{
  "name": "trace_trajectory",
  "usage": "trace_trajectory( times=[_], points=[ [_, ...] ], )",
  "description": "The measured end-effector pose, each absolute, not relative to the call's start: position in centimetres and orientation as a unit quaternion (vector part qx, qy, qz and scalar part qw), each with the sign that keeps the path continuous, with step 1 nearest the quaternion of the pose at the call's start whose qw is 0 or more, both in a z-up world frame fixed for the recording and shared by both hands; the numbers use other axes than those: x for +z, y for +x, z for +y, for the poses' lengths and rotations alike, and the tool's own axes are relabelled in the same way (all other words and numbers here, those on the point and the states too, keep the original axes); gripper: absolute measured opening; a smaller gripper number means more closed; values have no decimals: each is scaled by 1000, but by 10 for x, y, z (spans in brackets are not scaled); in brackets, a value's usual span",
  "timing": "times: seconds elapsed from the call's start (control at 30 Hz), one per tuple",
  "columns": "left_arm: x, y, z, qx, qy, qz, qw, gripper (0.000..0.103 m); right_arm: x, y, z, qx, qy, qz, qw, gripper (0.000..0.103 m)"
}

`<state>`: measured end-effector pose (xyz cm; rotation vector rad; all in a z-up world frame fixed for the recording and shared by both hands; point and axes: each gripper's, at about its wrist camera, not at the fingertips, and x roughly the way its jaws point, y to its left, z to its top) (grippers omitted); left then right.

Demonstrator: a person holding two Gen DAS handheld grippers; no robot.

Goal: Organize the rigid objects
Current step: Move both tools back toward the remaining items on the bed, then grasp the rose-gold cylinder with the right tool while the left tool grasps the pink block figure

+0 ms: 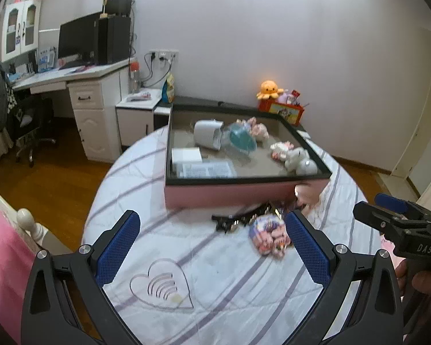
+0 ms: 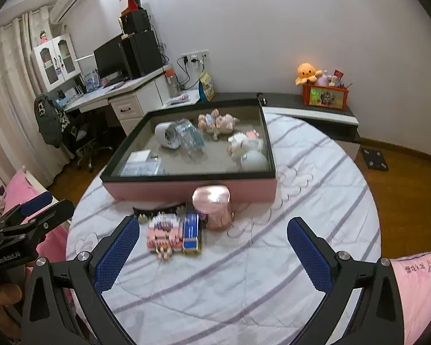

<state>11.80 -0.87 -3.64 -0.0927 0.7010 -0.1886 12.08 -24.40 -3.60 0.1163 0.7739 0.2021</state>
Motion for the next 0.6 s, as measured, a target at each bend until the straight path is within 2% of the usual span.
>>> trace_trajectory(
  times=[0.6],
  points=[
    [-62, 127, -25, -100, -37, 377, 920, 102, -67, 135, -243, 96, 63, 411, 904, 103]
  ],
)
